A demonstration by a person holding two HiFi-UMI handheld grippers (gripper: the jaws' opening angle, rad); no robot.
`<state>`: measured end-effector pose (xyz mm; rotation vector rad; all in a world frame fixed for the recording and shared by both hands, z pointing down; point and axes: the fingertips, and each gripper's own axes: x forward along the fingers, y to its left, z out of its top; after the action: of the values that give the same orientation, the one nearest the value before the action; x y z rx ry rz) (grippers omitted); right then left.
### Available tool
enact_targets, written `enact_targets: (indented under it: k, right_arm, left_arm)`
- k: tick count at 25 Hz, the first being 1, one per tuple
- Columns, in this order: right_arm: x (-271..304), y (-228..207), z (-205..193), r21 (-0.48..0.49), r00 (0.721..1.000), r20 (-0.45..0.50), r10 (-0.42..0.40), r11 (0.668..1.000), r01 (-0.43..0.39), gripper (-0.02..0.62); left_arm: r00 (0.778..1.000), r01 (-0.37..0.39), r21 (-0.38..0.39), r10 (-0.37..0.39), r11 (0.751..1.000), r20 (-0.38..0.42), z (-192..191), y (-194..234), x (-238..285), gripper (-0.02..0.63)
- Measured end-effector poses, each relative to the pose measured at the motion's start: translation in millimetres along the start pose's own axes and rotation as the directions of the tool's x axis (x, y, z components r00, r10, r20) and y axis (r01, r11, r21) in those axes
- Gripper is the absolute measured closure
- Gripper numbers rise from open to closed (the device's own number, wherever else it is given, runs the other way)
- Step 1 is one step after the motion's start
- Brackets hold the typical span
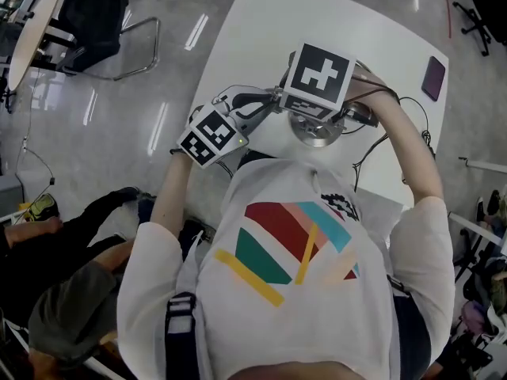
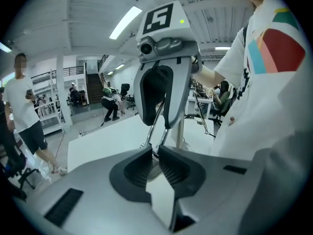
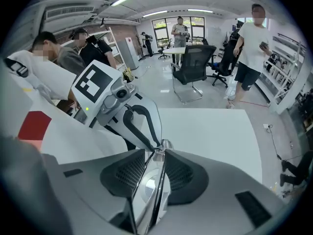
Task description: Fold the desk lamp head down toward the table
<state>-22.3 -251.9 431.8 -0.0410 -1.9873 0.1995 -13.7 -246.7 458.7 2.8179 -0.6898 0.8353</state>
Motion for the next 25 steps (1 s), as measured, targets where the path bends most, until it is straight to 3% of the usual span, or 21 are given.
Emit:
enact_targets:
  k: [8, 14, 18, 21, 23, 25]
  right_arm:
    - [4.1, 0.9, -4.2, 0.006, 0.999, -0.024, 0.033, 0.999, -0.033, 0.465]
    - [8.0, -0.8, -5.9, -0.003, 0.999, -0.037, 0.002, 1.000, -0.002, 0.465]
    - [11.7, 8.0, -6.2, -0.095, 0.999, -0.045, -0.005, 0.996, 0.001, 0.465]
    - [-1.3, 10.7, -2.1, -0.200, 0.998, -0.009, -0.065, 0.978, 0.062, 0.465]
    - [-23.5, 3.5, 0.5, -0.193, 0.990, 0.045, -0.132, 0.971, 0.139, 0.465]
    - [-48.0, -3.1, 0.6, -0.145, 0.979, 0.119, -0.168, 0.972, 0.185, 0.465]
  left_arm:
    - [1.000, 0.030, -0.045, -0.030, 0.999, -0.003, -4.5, -4.2, 5.7, 0.537]
    - [1.000, 0.012, -0.053, -0.011, 0.999, 0.022, -5.7, -4.3, 8.5, 0.540]
    - [1.000, 0.021, -0.039, -0.021, 0.999, 0.004, -9.9, -8.2, 6.5, 0.538]
    - [0.999, 0.013, 0.017, -0.013, 1.000, -0.029, -9.0, -10.0, 4.2, 0.538]
    - [1.000, -0.012, 0.045, 0.014, 0.999, -0.028, -5.1, -4.8, -0.4, 0.538]
    - [0.999, -0.039, 0.024, 0.038, 0.999, 0.015, 2.5, 4.2, -10.5, 0.538]
